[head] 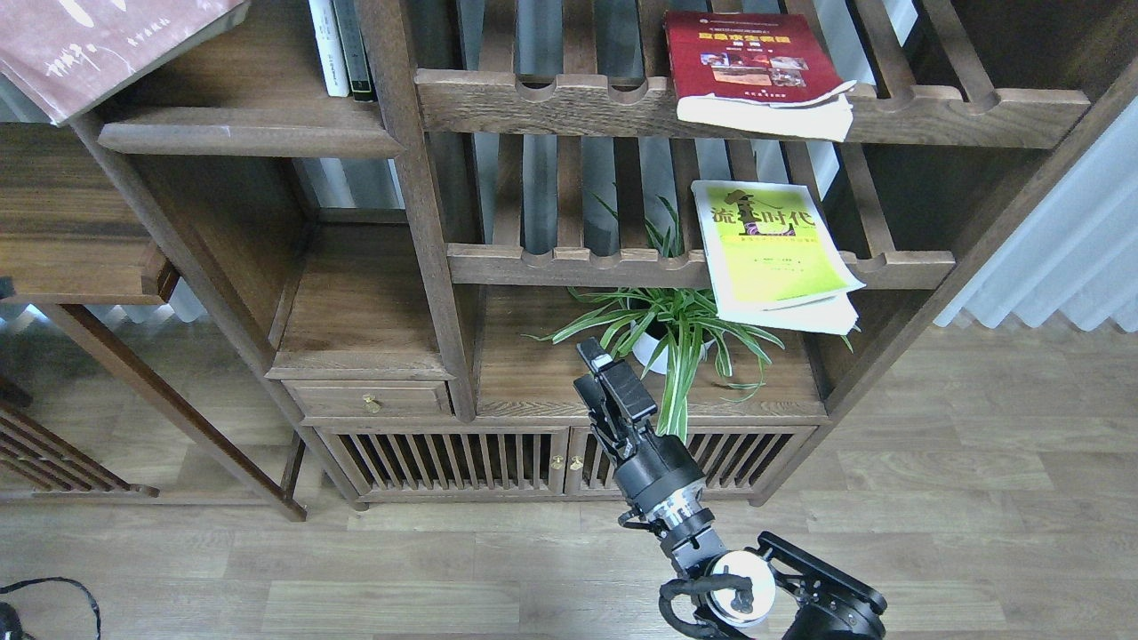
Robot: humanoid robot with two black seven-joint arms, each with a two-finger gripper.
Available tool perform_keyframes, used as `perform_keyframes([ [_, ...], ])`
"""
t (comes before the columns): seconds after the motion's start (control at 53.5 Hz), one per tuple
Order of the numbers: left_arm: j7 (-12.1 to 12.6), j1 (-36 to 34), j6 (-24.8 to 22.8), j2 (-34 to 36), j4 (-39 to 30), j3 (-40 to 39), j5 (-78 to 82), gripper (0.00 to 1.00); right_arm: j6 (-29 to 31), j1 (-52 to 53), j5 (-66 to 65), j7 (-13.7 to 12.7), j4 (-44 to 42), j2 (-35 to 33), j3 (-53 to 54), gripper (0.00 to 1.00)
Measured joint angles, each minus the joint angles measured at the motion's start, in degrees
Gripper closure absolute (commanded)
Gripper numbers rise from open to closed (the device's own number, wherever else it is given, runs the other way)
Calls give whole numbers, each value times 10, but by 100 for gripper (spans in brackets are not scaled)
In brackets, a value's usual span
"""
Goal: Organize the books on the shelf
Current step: 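Raise the maroon book with the left gripper onto the upper shelf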
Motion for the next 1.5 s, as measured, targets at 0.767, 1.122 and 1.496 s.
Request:
perform_keyframes([
  [0.767, -120, -49, 6, -100, 8, 7, 398, 100, 0, -8, -2, 1, 12, 0, -15, 13],
  [1.122, -208, -77, 147, -85, 61, 57, 460, 100, 0, -7, -7, 0, 18, 0, -17, 14],
  [1.496, -313, -199, 234, -66, 205, 176, 488, 100, 0, -8, -6, 0, 19, 0, -17, 14],
])
